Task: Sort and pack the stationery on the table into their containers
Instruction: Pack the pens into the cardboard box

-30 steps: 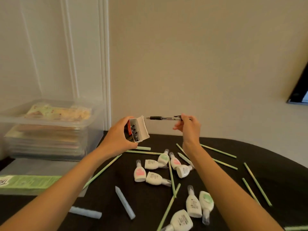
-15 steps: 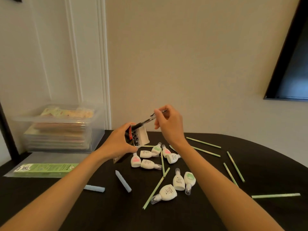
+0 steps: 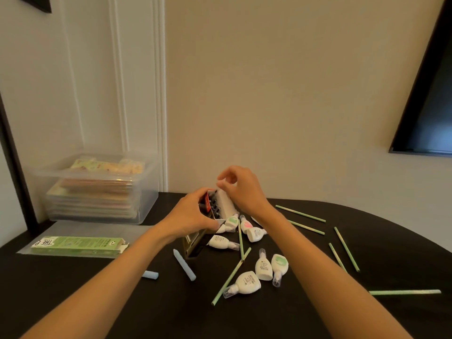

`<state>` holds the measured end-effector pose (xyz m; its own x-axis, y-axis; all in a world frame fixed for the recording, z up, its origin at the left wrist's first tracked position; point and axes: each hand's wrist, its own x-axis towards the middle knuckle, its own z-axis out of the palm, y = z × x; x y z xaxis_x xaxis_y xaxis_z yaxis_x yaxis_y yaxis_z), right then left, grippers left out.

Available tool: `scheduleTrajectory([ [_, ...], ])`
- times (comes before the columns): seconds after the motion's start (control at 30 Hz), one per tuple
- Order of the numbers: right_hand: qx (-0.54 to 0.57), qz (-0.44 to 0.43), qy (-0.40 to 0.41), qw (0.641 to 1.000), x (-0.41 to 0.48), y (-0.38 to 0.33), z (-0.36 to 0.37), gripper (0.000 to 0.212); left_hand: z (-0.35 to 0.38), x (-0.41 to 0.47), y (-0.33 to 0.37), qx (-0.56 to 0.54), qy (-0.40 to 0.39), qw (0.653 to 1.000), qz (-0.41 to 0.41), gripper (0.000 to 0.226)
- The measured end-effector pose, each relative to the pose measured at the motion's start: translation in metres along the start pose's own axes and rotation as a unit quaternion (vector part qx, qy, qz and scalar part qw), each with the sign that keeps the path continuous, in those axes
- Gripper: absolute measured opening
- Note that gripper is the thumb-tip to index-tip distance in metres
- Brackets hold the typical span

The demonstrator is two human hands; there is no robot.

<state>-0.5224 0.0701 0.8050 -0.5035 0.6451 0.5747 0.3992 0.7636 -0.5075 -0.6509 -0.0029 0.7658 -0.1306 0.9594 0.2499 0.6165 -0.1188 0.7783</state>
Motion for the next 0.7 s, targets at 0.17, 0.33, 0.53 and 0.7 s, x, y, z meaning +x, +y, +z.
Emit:
scheduleTrajectory([
  [0.17, -0.052, 0.017, -0.035, 0.998, 0.000, 0.004, 0.002, 0.011, 0.006, -0.003, 0.000, -0.025, -0.004, 1.000, -0.010, 0.069],
  [0.33, 0.060, 0.069, -0.013, 0.996, -0.003, 0.007, 0.008, 0.016, 0.009, -0.002, -0.003, -0.033, 0.015, 0.999, -0.012, 0.068],
  [0.53, 0.275, 0.242, -0.079, 0.927, -0.018, 0.024, 0.004, 0.033, 0.017, -0.008, -0.015, -0.058, 0.090, 0.994, -0.028, 0.066],
  [0.7, 0.235, 0.263, -0.174, 0.920, -0.049, 0.037, 0.017, 0.033, 0.024, -0.007, -0.023, -0.062, 0.142, 0.986, -0.053, 0.070],
])
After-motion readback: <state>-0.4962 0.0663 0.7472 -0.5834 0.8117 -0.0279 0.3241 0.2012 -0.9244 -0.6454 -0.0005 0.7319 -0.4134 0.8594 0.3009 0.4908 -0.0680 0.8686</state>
